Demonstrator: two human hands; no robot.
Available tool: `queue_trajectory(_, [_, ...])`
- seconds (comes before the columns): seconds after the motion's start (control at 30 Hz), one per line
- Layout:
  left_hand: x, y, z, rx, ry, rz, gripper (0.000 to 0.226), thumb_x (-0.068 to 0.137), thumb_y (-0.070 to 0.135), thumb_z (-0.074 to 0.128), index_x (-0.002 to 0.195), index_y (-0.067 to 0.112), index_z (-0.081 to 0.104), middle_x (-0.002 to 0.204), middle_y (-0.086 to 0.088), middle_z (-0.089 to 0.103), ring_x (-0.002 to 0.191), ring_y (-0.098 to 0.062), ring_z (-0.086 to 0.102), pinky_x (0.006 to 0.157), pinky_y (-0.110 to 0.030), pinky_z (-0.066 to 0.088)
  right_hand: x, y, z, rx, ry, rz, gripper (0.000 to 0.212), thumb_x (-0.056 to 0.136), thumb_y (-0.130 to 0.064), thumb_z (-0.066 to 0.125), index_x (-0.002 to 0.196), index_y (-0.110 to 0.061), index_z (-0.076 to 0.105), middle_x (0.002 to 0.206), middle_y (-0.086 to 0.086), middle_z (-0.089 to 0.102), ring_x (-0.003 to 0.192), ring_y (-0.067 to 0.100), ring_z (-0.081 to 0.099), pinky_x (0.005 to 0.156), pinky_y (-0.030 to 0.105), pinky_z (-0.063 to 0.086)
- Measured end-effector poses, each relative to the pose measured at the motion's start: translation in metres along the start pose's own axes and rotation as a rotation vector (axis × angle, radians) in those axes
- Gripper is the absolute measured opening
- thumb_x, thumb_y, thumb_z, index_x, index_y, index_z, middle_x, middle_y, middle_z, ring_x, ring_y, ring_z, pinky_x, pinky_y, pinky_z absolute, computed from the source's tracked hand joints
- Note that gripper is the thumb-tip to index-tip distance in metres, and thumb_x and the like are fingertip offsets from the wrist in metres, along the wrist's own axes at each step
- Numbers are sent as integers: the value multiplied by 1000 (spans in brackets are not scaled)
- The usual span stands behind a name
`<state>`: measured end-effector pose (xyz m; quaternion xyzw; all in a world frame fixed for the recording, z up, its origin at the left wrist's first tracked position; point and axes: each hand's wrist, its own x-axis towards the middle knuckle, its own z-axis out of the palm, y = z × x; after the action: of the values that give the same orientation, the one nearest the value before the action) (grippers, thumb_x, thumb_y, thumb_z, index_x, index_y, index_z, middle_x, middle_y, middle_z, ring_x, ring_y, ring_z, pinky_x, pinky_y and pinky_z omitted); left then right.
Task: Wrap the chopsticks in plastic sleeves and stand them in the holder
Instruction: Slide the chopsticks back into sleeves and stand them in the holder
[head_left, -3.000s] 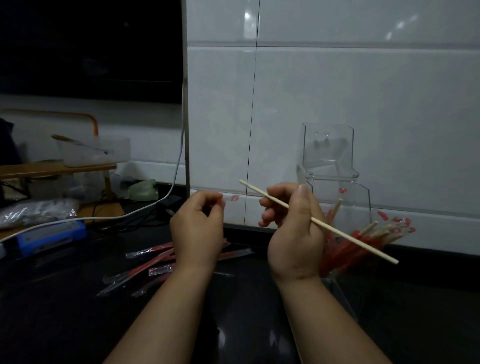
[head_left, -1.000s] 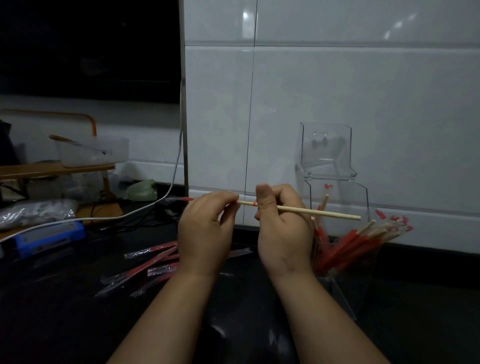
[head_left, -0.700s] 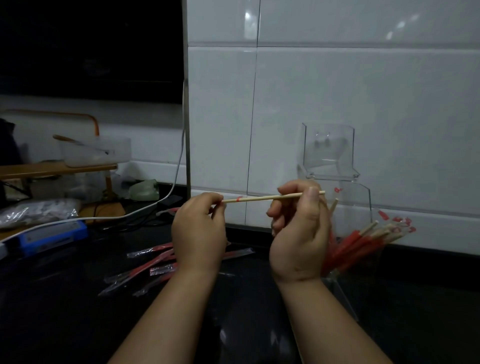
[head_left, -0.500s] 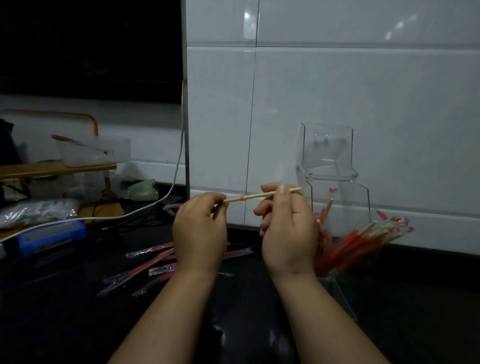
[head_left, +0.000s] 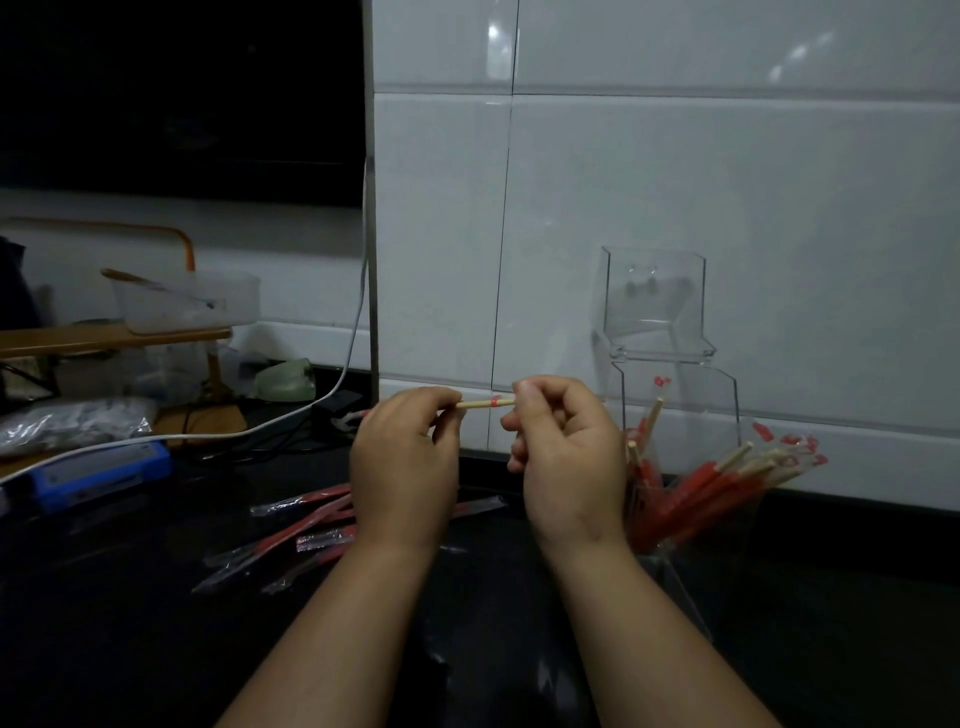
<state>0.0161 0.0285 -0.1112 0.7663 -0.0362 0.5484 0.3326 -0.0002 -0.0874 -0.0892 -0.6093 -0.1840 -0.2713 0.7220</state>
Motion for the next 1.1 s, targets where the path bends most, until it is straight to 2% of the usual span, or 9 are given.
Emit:
queue_trajectory(0.1, [0,-1,0,-16,0,-7,11,82,6,76,92,11,76,85,0,72,80,-22,66,74,-40,55,2,0,-2,12,3,9,16,97,-10,55,89,-17,66,70,0,62,59,9,53,54,26,46])
queue_trajectory(0.27, [-1,1,0,-9,0,51,11,81,16,68,89,14,75,83,1,72,77,-22,66,71,-32,53,4,7,0,-70,0,11,13,90,-11,67,82,-21,65,73,2,66,63,16,57,58,30,47])
queue_trajectory(0.4, [-1,0,1,-15,0,63,9,81,12,73,89,13,75,83,1,72,76,-21,66,71,-32,53,6,6,-2,-59,38,5,10,89,-9,67,82,-16,66,70,2,63,62,16,55,59,34,47])
queue_trajectory(0.57, [-1,-1,3,-1,16,96,8,80,14,72,87,14,75,81,1,72,74,-20,65,70,-27,44,6,6,0,-99,16,34,12,87,-7,69,80,-16,64,56,-15,58,54,3,51,55,25,44])
queue_trajectory(0.73, [-1,-2,3,0,4,100,10,81,18,70,88,13,76,82,1,72,75,-20,65,70,-27,44,6,4,-3,-63,18,29,10,92,-13,64,84,-18,65,66,-5,63,61,9,54,57,29,46])
queue_trajectory(0.93, [-2,-1,3,-10,8,109,9,79,15,71,86,13,75,81,1,72,74,-19,64,71,-23,43,3,4,-2,-130,-18,18,11,91,-11,65,84,-20,67,70,-5,64,66,3,59,60,13,48])
queue_trajectory(1.1, [-1,0,3,-9,13,121,8,79,16,72,86,13,76,81,1,72,75,-17,63,71,-25,43,5,3,-2,-156,7,23,9,90,-14,67,83,-18,67,69,-4,64,66,6,60,62,19,50])
